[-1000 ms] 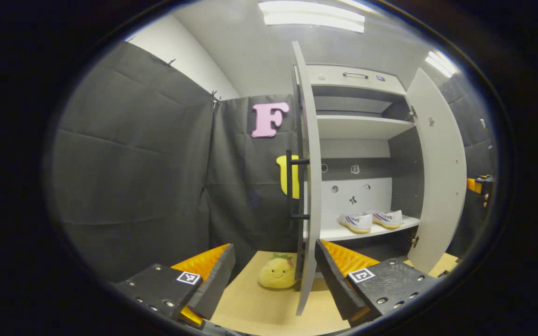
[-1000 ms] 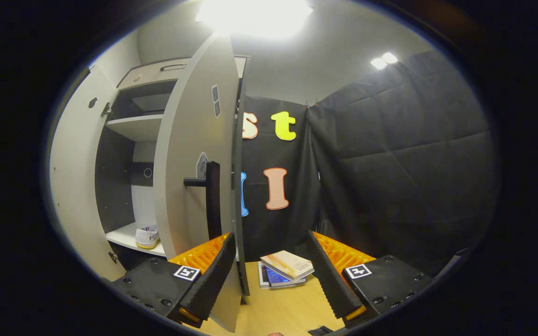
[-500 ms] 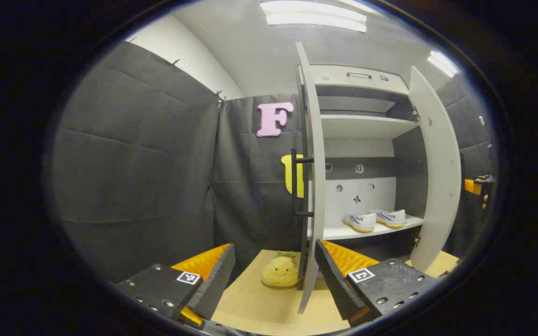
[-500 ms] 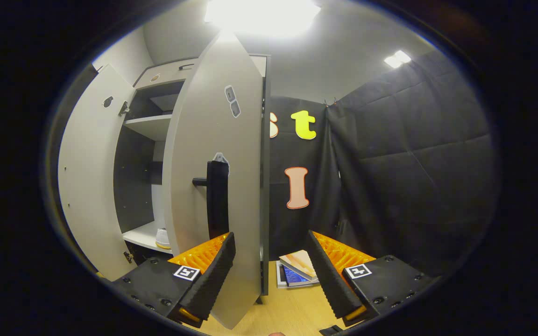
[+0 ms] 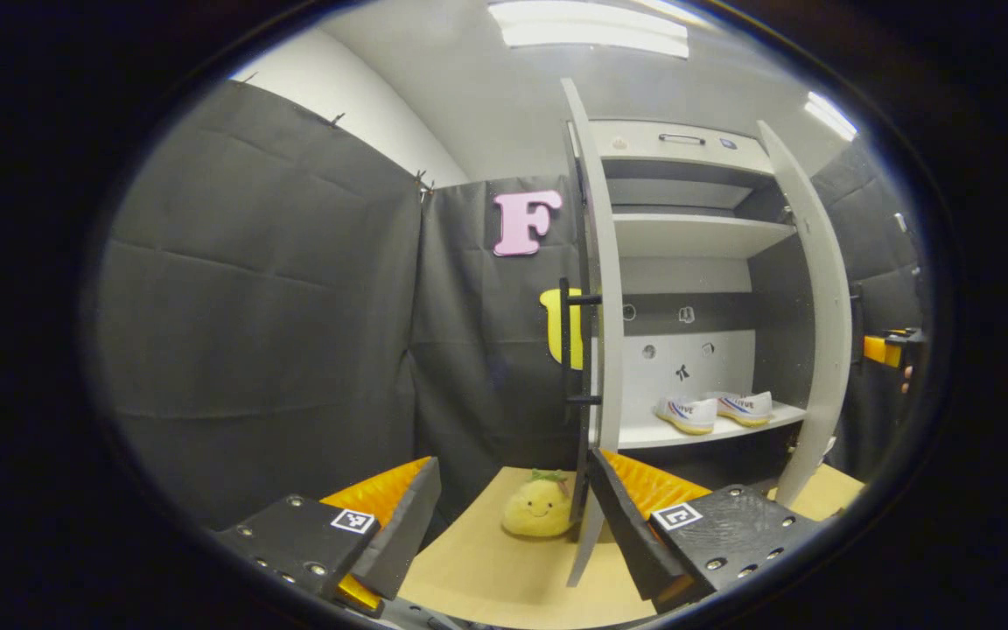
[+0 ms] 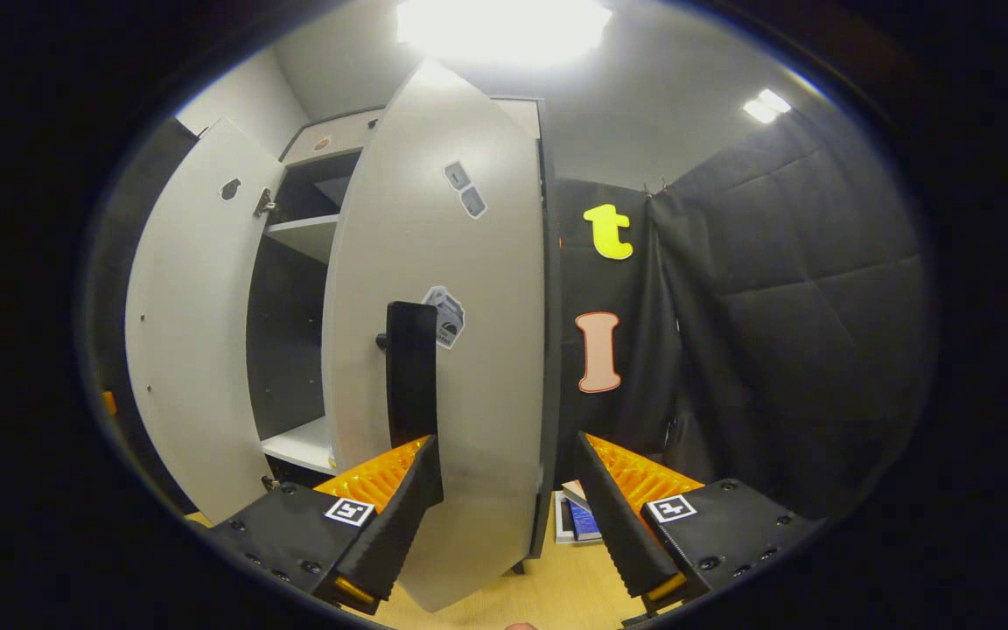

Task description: Grab one shoe with the right hand and put it into the shoe cabinet, grab the other shoe with the left hand and put it into the shoe cabinet; then close the right door with the right hand and the left door with the left hand.

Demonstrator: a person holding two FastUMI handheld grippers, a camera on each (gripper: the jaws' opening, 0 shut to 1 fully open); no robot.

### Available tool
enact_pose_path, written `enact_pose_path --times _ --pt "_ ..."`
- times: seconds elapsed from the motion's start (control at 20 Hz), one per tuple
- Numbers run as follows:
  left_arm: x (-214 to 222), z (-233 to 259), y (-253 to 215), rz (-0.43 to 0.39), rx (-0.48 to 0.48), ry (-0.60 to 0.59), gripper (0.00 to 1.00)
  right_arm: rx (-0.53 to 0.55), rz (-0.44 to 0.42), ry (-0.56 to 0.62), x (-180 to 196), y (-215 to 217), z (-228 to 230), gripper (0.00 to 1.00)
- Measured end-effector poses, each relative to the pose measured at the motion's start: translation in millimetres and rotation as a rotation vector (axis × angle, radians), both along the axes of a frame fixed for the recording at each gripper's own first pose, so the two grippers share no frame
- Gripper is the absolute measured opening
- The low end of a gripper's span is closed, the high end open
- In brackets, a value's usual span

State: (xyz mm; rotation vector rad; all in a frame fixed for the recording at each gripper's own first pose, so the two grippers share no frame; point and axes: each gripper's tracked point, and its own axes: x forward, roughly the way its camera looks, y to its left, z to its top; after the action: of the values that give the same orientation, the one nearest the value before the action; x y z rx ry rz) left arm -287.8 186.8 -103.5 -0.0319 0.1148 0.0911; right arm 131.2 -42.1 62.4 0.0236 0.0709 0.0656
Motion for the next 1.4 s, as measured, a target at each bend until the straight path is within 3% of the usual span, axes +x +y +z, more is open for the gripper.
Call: enact_pose_path --times 0.3,0.65,0.9,1.1,1.4 --pt "-4 -4 4 0.037 0.004 0.014 1.0 -0.002 0.08 0.002 19 31 -3 0.97" --pt "-6 -2 8 0.063 0.003 0.017 1.0 -0.017 0.116 -0.006 31 44 -4 0.97" --pt "19 15 21 0.076 0.003 -0.004 1.0 -0.016 0.127 -0.005 14 30 -11 0.99" --pt "55 31 34 0.099 0.016 -0.043 1.0 -0.046 0.095 -0.005 -10 0 -21 1.0" --pt "102 36 45 0.118 0.002 -0.063 1.0 -0.002 0.038 0.042 -31 -37 -43 1.0"
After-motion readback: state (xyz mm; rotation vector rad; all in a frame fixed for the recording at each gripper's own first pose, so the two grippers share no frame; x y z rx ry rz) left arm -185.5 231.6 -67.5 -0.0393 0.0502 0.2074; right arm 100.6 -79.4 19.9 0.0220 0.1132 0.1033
